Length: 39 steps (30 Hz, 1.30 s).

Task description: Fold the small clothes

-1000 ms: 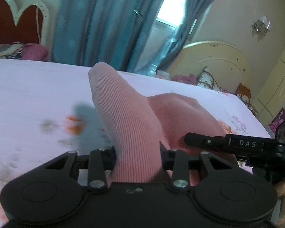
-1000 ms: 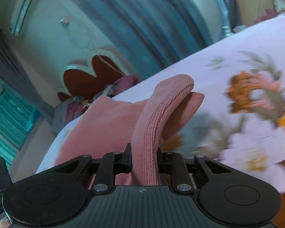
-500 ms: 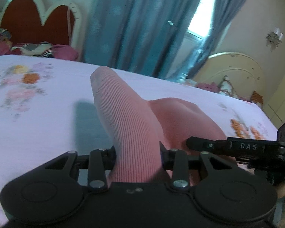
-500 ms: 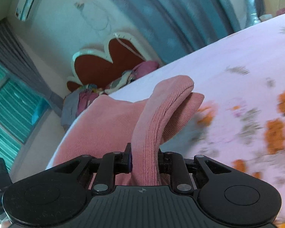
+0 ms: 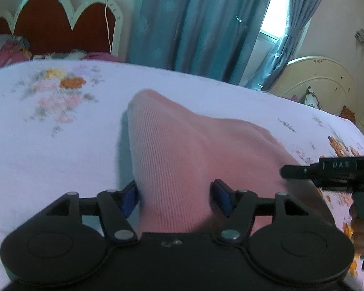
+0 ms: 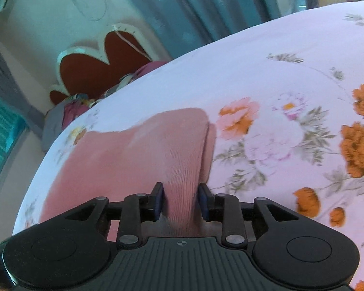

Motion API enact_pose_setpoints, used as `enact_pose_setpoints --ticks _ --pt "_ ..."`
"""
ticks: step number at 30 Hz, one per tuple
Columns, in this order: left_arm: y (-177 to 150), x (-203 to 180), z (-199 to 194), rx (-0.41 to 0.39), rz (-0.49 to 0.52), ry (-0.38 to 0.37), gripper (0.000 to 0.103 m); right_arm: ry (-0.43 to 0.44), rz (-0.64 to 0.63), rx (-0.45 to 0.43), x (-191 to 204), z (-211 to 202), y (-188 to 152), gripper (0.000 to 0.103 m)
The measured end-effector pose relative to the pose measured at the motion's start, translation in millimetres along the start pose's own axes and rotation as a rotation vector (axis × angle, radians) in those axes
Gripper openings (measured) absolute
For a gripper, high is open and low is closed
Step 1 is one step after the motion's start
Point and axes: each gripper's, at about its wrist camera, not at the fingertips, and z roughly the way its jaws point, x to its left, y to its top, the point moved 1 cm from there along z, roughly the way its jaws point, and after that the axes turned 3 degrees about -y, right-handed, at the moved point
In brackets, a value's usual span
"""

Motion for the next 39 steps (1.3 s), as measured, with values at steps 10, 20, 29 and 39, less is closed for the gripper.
enact_pose_setpoints --ticks 10,20,29,39 --pt "28 -10 7 -0.074 0.045 -0.02 0.051 -0.085 -0.234 -0.114 58 5 8 0.029" --pt "30 0 47 -0.029 0.002 0.034 0.052 -0.23 -0.283 -0.052 55 61 -3 0.029" --pt "29 -13 16 0.004 0.027 0.051 0.054 -0.178 -0.319 -0.085 74 5 -13 0.029" --pt "-13 -31 -33 0.021 0.108 0.107 0.066 -0.251 -0.403 -0.057 70 -38 -82 0.029"
